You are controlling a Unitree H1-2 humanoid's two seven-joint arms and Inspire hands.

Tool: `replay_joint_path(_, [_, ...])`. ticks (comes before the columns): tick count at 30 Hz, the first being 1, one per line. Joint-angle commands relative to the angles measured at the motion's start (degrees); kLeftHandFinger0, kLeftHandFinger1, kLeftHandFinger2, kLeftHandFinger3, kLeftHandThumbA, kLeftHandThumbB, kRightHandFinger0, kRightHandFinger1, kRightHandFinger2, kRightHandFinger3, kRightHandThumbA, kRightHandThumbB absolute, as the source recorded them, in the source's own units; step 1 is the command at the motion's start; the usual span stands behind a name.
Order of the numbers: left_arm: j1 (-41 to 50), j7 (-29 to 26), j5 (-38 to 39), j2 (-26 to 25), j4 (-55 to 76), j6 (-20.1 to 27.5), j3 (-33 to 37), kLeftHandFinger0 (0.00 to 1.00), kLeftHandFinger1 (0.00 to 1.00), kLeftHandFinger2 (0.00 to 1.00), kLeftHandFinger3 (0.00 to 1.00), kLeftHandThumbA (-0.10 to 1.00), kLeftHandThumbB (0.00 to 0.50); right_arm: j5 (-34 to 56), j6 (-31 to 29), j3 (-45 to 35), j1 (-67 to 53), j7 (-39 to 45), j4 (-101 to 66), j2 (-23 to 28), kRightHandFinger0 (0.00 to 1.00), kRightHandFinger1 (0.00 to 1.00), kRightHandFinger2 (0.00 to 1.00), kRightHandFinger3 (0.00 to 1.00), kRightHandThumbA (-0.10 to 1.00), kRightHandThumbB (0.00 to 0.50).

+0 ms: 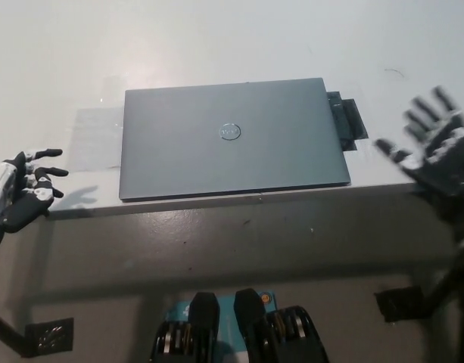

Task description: The robot uses its right hand to push down on the lid of a laptop kept in the middle of the desk to close it

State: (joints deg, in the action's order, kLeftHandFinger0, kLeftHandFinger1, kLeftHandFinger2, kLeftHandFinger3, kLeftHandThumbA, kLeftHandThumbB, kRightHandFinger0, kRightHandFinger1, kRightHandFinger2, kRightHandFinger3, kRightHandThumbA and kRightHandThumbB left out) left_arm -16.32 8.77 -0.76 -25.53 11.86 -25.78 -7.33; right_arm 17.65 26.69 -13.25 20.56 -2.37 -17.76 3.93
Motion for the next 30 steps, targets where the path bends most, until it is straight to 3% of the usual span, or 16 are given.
replay_joint_path(1, [-0.1, 0.0, 0.1, -1.6, 0.7, 0.2, -1.2, 0.26, 0.44, 0.6, 0.72, 0.04, 0.012, 2.3, 0.0, -1.4, -1.6, 1.4, -4.1, 2.3, 0.95, 0.89, 0.89, 1.0, 1.0, 0.31])
replay_joint_path(2, [0.0, -0.5, -0.3, -1.2, 0.8, 0.7, -1.3, 0.2, 0.39, 0.55, 0.68, 0.05, 0.019, 1.3, 0.1, -2.0, -4.1, 1.1, -5.5, 3.7, 0.98, 0.92, 0.92, 1.0, 1.0, 0.246])
replay_joint_path(5, [0.4, -0.7, 0.2, -0.7, 0.8, 0.9, -1.7, 0.2, 0.37, 0.52, 0.66, 0.01, 0.019, 1.1, -1.1, -2.1, -6.6, 1.3, -5.7, 4.6, 0.97, 0.93, 0.94, 1.0, 1.0, 0.241])
replay_joint_path(7, [0.7, -0.8, 0.1, -0.6, 0.8, 0.5, -1.8, 0.25, 0.41, 0.56, 0.68, 0.03, 0.019, 1.5, -2.3, -2.5, -8.7, 1.3, -4.8, 4.4, 0.98, 0.93, 0.93, 1.0, 1.0, 0.257])
replay_joint_path(10, [0.8, -0.8, 0.3, -0.4, 0.6, 1.1, -1.8, 0.23, 0.41, 0.56, 0.69, 0.05, 0.02, 0.7, -2.9, -2.5, -10.8, 0.6, -4.2, 4.0, 0.98, 0.92, 0.91, 1.0, 1.0, 0.249])
replay_joint_path(13, [0.8, -0.6, 1.3, 0.1, 0.7, 1.3, -2.4, 0.22, 0.38, 0.53, 0.65, 0.04, 0.027, 0.2, -6.5, -2.2, -14.1, 0.9, -1.3, 2.7, 1.0, 0.94, 0.94, 1.0, 1.0, 0.201])
replay_joint_path(16, [1.1, -0.7, 1.1, 0.1, 0.6, 1.0, -2.4, 0.25, 0.39, 0.54, 0.68, 0.02, 0.026, 0.7, -7.2, -2.4, -15.7, 0.5, 0.0, 1.2, 0.97, 0.92, 0.92, 1.0, 1.0, 0.173])
replay_joint_path(18, [1.1, -0.9, 0.5, 0.1, 0.6, 1.0, -2.2, 0.23, 0.37, 0.52, 0.66, 0.03, 0.027, 0.2, -7.8, -2.2, -16.1, 0.5, 0.5, 0.8, 0.97, 0.92, 0.92, 1.0, 1.0, 0.181])
replay_joint_path(25, [1.7, -1.0, 0.7, 0.6, 0.5, 2.0, -2.4, 0.29, 0.4, 0.56, 0.67, -0.02, 0.019, -1.5, -10.1, -1.7, -17.0, 1.0, 2.8, 1.5, 1.0, 0.95, 0.96, 1.0, 1.0, 0.171])
replay_joint_path(26, [1.9, -1.0, 0.6, 0.5, 1.0, 1.6, -2.3, 0.25, 0.39, 0.56, 0.67, -0.02, 0.01, -1.5, -10.4, -1.7, -17.1, 1.1, 3.6, 1.5, 1.0, 0.96, 0.96, 1.0, 1.0, 0.197])
replay_joint_path(28, [2.1, -1.2, 0.9, 0.9, 1.6, 0.2, -2.7, 0.29, 0.41, 0.56, 0.66, -0.01, 0.023, -1.7, -11.2, -1.7, -16.9, 1.3, 4.5, 1.7, 1.0, 0.95, 0.95, 1.0, 1.0, 0.215])
replay_joint_path(30, [1.9, -1.2, 0.4, 1.1, 1.2, 0.9, -2.4, 0.24, 0.39, 0.55, 0.66, -0.01, 0.02, -1.8, -10.8, -1.8, -16.5, 0.9, 4.4, 1.9, 1.0, 0.95, 0.94, 1.0, 1.0, 0.204])
